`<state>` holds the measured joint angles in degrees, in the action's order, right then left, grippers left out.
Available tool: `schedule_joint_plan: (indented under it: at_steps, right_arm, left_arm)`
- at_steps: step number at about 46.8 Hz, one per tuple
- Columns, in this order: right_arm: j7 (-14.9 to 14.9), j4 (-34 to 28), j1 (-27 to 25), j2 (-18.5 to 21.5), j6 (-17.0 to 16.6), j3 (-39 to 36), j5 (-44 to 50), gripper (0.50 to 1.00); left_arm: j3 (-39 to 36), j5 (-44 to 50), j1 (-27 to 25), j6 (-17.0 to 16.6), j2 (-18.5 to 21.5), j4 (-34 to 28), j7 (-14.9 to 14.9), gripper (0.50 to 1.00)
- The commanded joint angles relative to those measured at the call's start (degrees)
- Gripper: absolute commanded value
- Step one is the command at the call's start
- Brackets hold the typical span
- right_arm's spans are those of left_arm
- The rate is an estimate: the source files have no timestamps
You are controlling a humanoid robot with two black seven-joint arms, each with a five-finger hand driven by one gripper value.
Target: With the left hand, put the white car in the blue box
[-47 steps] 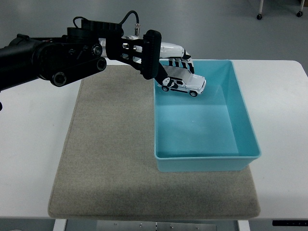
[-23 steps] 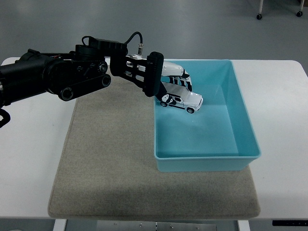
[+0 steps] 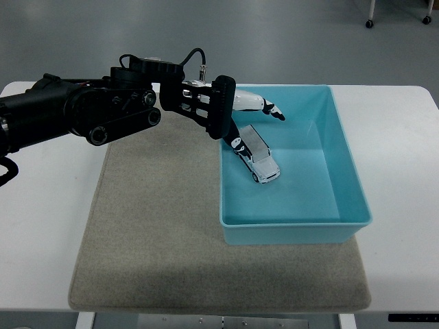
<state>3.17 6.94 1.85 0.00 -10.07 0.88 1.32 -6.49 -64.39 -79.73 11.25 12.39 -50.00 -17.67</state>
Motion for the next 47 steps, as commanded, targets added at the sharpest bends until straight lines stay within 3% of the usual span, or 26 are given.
schedule_joint_plan:
  at_steps: [1, 22, 30, 40, 47]
  right_arm:
    - [-0.01, 0.0, 0.0, 0.0, -0.03, 0.0, 0.0, 0.936]
    - [-0.01, 0.0, 0.0, 0.0, -0.03, 0.0, 0.0, 0.936]
    - [-0.01, 0.0, 0.0, 0.0, 0.05, 0.0, 0.0, 0.936]
    - [-0.01, 0.0, 0.0, 0.0, -0.03, 0.0, 0.0, 0.936]
    - [-0.01, 0.0, 0.0, 0.0, -0.03, 0.0, 0.0, 0.936]
  left_arm:
    - [-0.01, 0.14, -0.08, -0.08, 0.0, 0.08, 0.01, 0.936]
    - [5.61, 0.85, -1.66, -0.09, -0.35, 5.97, 0.01, 0.99]
    - [6.32, 1.02, -2.45, -0.26, -0.35, 11.76, 0.01, 0.992]
    - [6.23, 4.88, -1.83, -6.06, -0.26, 19.76, -0.08, 0.994]
    - [6.23, 9.63, -1.31, -7.03, -0.52, 25.39, -0.08, 0.994]
